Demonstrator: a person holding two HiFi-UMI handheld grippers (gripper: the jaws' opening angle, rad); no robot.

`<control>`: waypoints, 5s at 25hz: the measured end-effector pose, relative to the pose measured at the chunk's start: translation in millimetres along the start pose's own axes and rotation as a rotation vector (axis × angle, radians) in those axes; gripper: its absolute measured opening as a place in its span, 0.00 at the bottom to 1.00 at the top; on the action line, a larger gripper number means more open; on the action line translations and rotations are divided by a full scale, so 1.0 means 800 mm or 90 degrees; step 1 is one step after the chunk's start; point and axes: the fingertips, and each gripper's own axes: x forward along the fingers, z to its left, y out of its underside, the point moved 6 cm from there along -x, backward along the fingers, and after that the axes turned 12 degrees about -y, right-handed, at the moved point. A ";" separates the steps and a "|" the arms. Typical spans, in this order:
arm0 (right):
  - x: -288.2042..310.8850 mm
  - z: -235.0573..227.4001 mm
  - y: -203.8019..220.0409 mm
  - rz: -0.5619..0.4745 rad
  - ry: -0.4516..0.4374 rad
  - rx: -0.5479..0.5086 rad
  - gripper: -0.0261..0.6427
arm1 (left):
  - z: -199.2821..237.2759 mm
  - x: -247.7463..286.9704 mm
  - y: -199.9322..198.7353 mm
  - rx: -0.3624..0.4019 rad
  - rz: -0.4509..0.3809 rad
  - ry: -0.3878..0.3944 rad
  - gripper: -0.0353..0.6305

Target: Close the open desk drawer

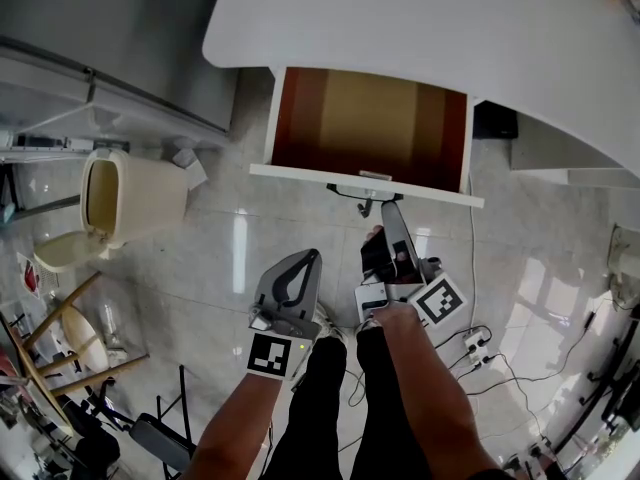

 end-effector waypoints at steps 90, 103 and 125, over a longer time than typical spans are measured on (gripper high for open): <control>0.164 -0.070 -0.103 -0.059 0.067 0.051 0.10 | 0.009 0.139 -0.116 0.093 -0.073 -0.031 0.06; 0.136 0.016 -0.086 0.010 0.056 -0.071 0.10 | 0.001 0.099 -0.113 0.060 -0.070 -0.036 0.06; 0.039 0.381 -0.039 0.280 0.062 -0.739 0.10 | -0.044 -0.076 -0.310 0.053 -0.144 -0.034 0.06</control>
